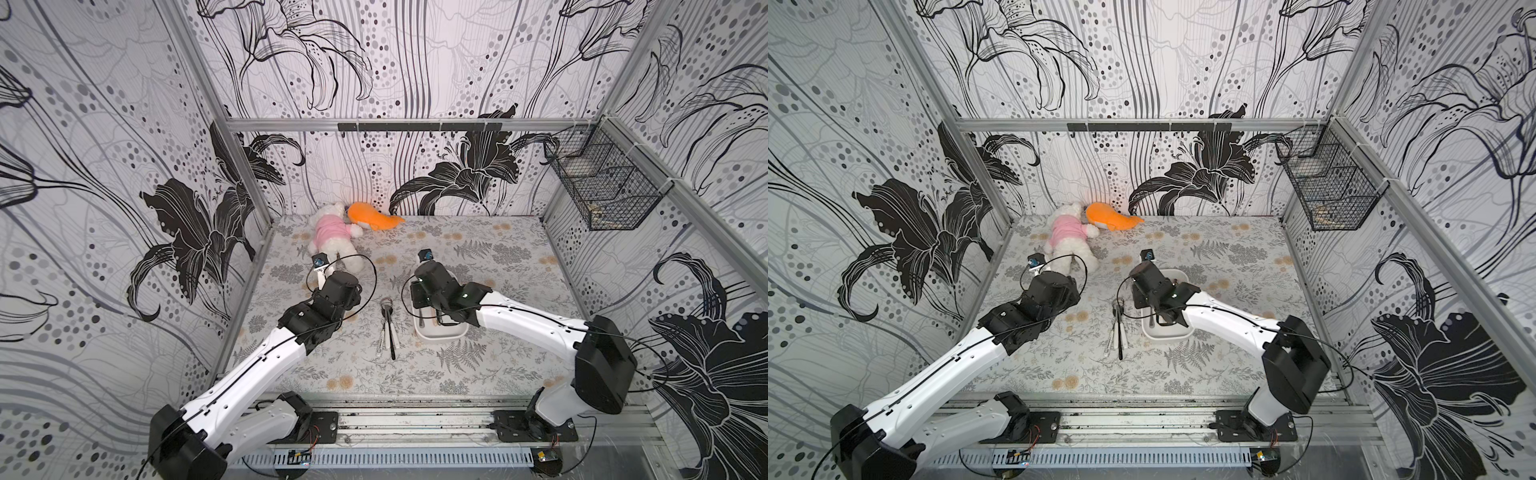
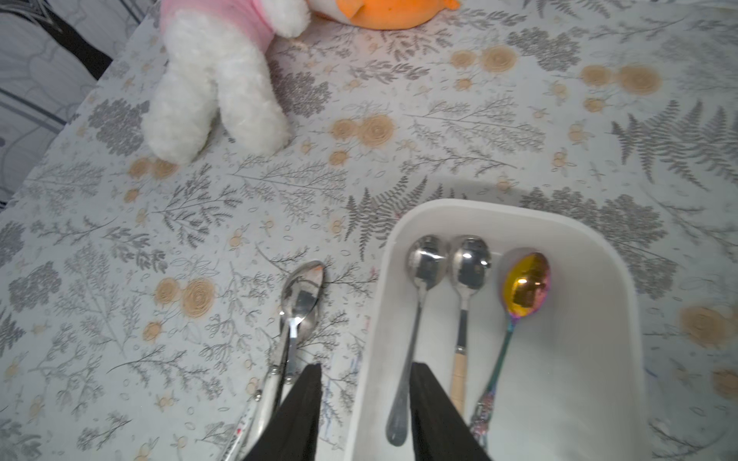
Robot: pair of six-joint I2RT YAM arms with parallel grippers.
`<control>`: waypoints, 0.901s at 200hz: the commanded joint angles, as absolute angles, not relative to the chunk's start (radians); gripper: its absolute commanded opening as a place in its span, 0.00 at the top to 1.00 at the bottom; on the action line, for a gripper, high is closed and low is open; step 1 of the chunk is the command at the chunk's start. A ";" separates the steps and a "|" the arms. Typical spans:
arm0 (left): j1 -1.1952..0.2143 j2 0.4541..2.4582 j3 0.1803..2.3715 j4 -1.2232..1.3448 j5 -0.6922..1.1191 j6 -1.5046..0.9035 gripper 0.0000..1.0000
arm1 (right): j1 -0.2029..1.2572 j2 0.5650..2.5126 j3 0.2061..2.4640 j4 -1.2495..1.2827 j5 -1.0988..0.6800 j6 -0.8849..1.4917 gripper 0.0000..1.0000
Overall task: Put the spoon into the storage box
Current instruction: Pick up the spoon from the center of the board.
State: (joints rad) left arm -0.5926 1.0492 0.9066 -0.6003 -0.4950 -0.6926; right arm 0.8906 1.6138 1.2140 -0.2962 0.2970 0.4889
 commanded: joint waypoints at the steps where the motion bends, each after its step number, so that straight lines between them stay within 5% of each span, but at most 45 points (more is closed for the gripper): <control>1: -0.586 1.009 0.911 -0.664 -0.505 -0.663 0.41 | 0.950 1.710 1.306 -0.395 0.299 0.522 0.59; 73: -0.574 0.868 0.828 -0.723 -0.560 -0.634 0.38 | 1.032 1.945 1.474 -0.486 0.247 0.563 0.61; 180: -0.544 0.884 0.819 -0.694 -0.515 -0.613 0.38 | 1.040 1.988 1.425 -0.521 0.275 0.607 0.73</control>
State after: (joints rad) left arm -0.5533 0.9001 0.8318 -0.7189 -0.5282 -0.6308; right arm 1.0351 1.9678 1.4361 -0.4763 0.2462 0.5877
